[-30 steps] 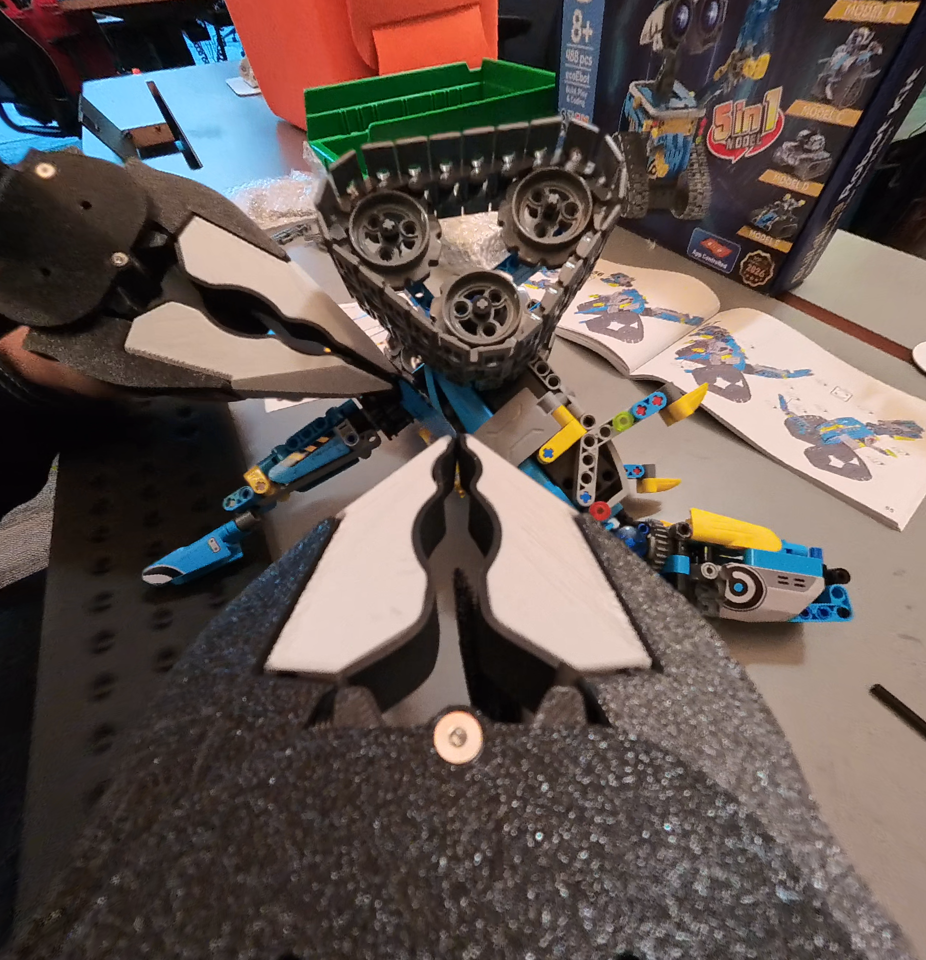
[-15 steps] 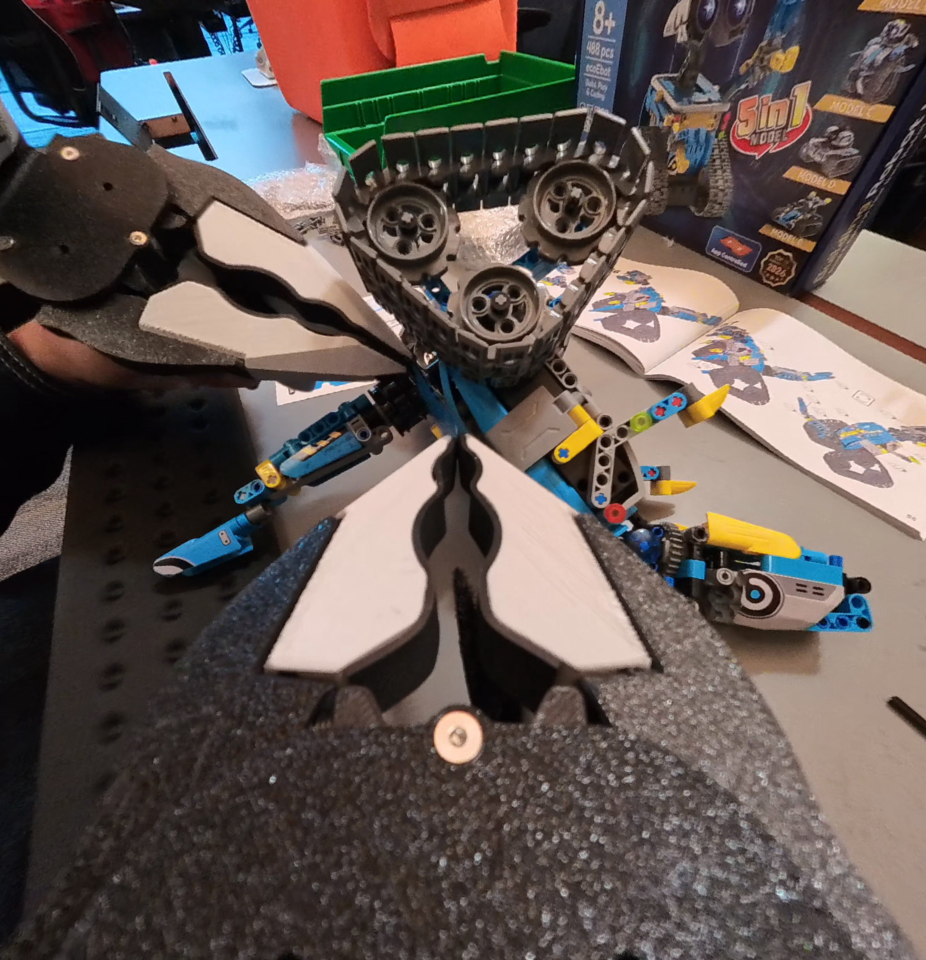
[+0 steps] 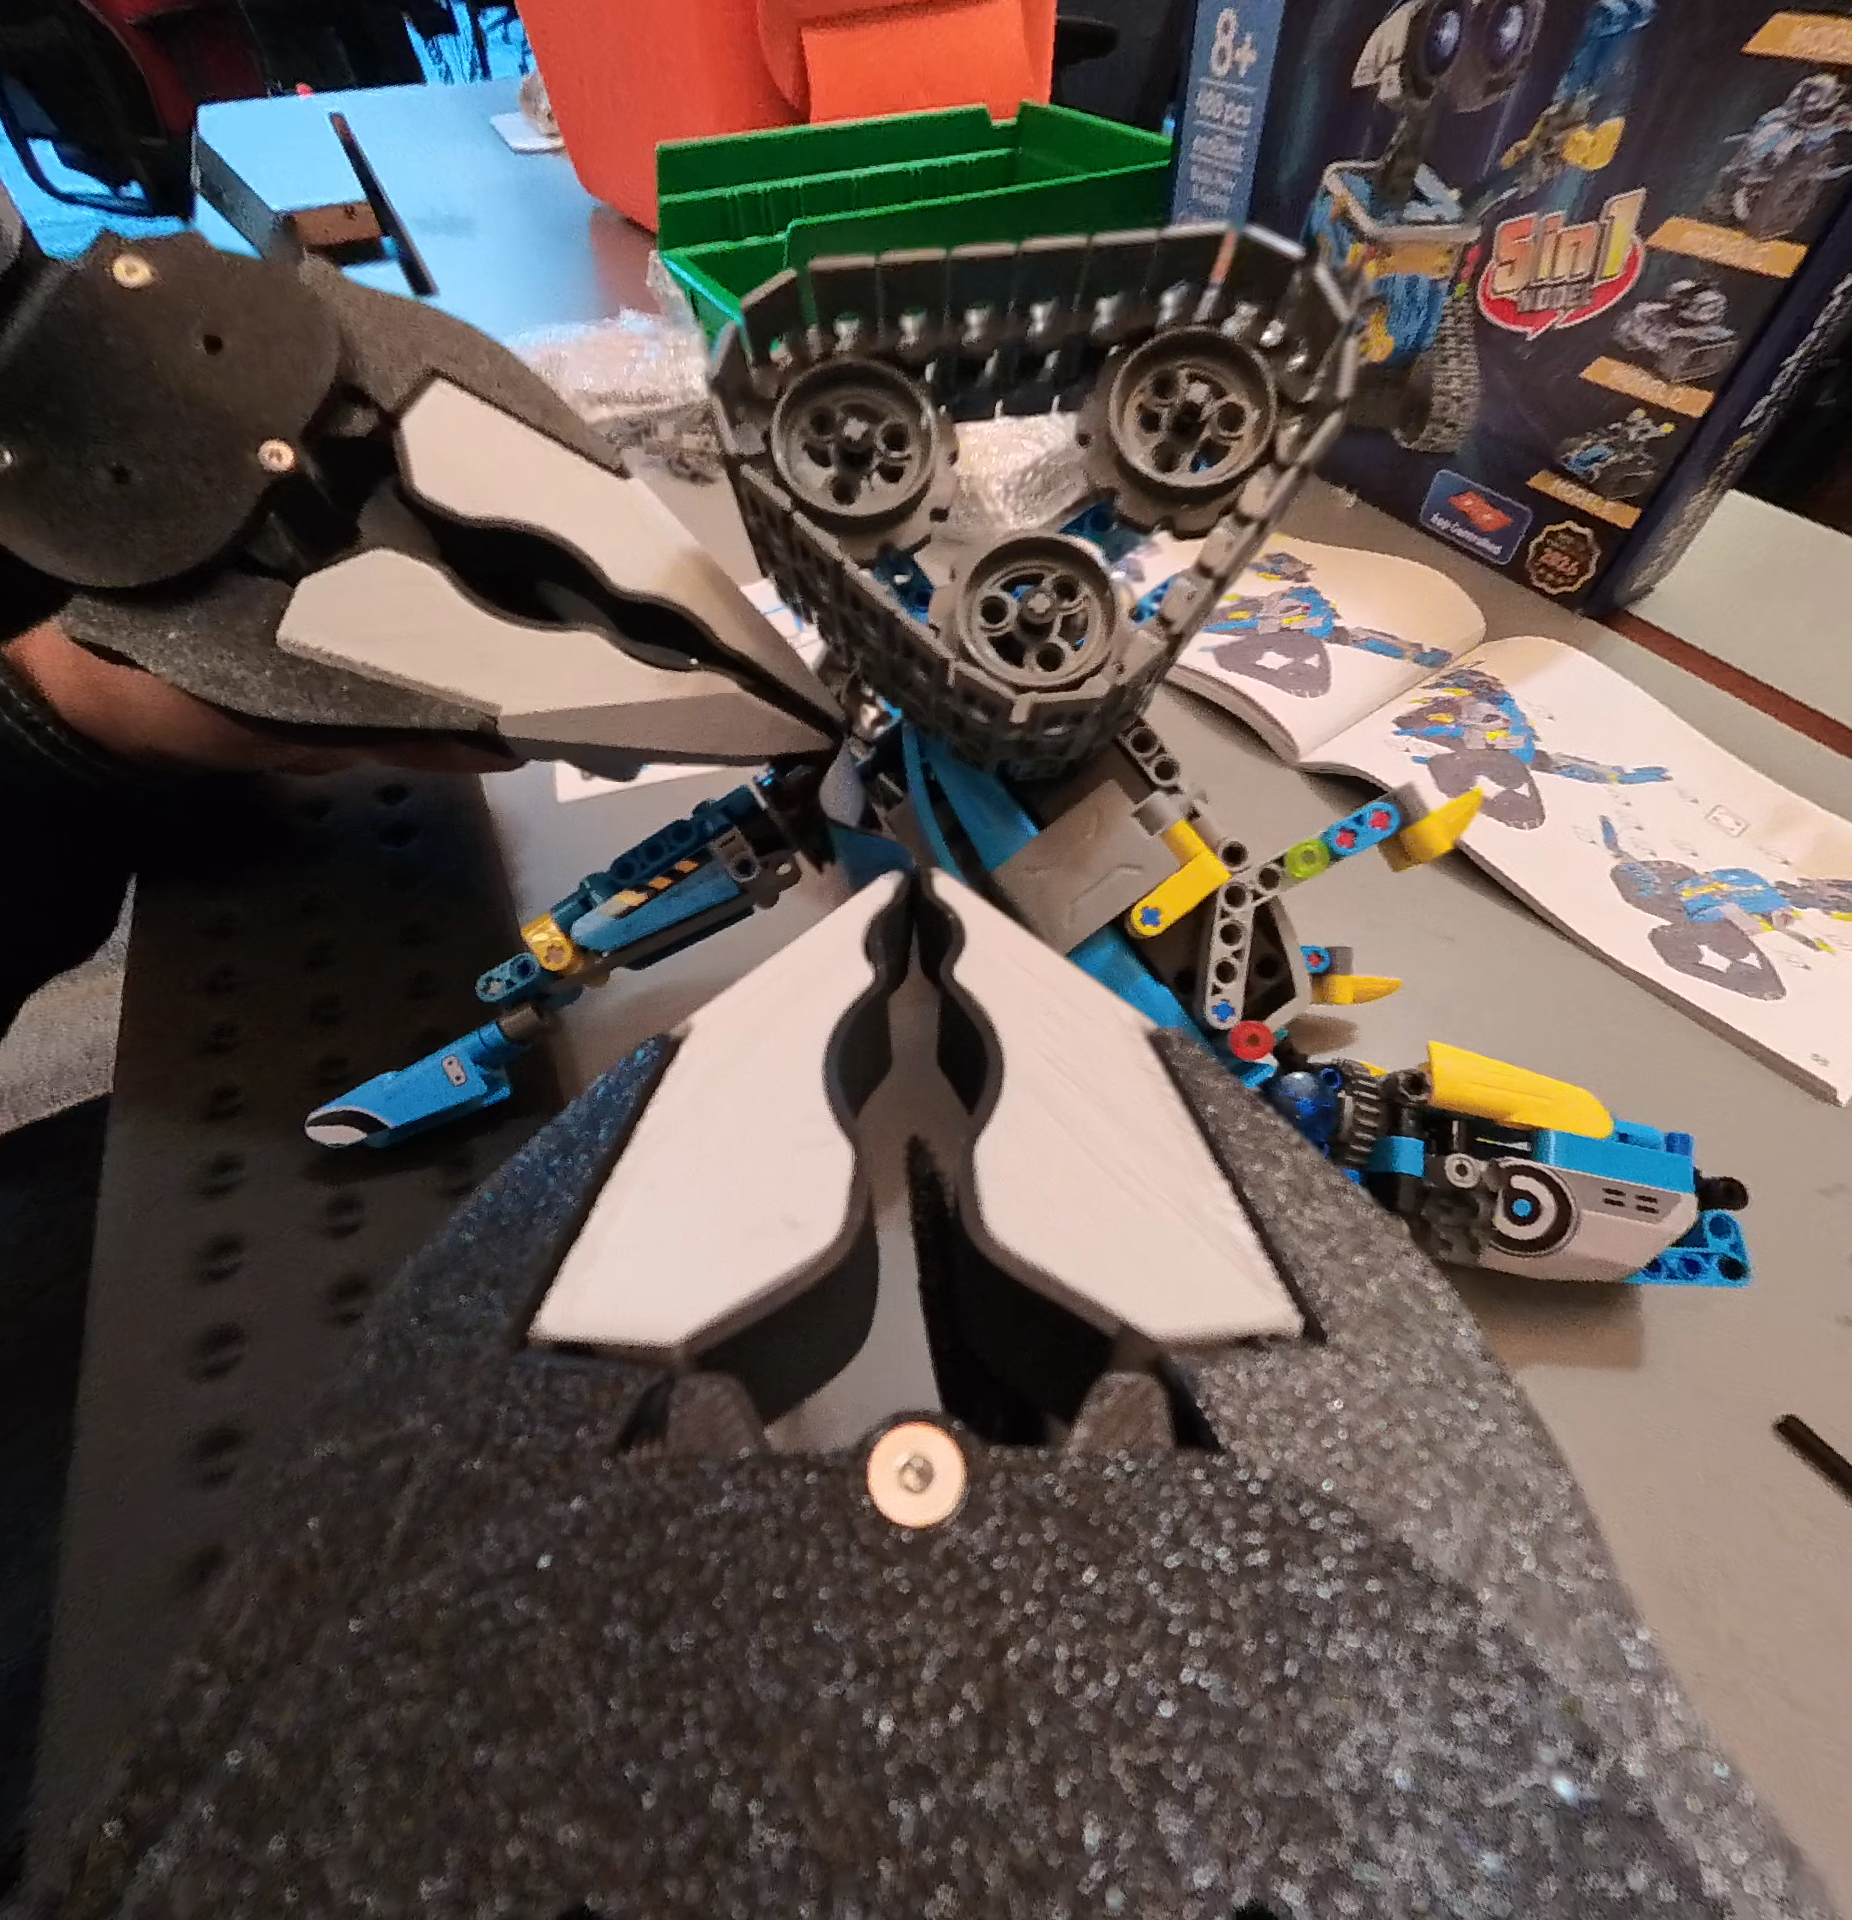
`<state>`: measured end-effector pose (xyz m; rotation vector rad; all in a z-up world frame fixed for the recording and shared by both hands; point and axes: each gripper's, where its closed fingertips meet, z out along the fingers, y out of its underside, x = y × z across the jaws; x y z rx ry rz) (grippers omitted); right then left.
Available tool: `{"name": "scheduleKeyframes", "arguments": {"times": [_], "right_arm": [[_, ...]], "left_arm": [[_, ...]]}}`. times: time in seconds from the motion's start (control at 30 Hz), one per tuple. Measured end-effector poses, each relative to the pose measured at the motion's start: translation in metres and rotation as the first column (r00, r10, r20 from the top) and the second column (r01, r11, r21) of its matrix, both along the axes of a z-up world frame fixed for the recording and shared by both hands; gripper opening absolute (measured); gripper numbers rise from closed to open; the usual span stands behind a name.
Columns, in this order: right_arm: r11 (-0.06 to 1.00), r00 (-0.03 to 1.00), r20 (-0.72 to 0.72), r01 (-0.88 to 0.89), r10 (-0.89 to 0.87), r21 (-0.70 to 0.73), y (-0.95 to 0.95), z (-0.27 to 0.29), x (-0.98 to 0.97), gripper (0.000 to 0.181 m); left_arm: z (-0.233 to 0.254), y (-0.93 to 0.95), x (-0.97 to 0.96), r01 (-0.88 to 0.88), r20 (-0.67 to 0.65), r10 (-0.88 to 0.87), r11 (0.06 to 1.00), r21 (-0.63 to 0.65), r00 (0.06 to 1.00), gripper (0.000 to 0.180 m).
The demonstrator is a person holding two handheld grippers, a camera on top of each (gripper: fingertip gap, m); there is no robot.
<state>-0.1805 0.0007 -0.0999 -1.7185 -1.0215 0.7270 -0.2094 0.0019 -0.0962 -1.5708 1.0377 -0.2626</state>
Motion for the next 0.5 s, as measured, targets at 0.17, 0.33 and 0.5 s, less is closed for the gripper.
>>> {"name": "scheduleKeyframes", "arguments": {"times": [0.17,0.33,0.5], "right_arm": [[0.999,0.998,-0.049,0.043,-0.042,0.02,0.005,0.012,0.007,0.0],[0.997,0.998,-0.061,0.039,-0.036,0.061,0.001,0.018,0.006,0.0],[0.997,1.0,-0.026,-0.004,0.006,0.072,-0.009,0.013,-0.003,0.0]], "left_arm": [[0.005,-0.004,0.0,-0.005,0.053,0.008,0.998,-0.063,0.999,0.0],[0.009,-0.012,0.007,-0.048,0.102,0.06,0.992,-0.119,0.993,0.0],[0.005,-0.012,0.01,-0.114,0.089,0.123,0.988,-0.103,0.988,0.0]]}}
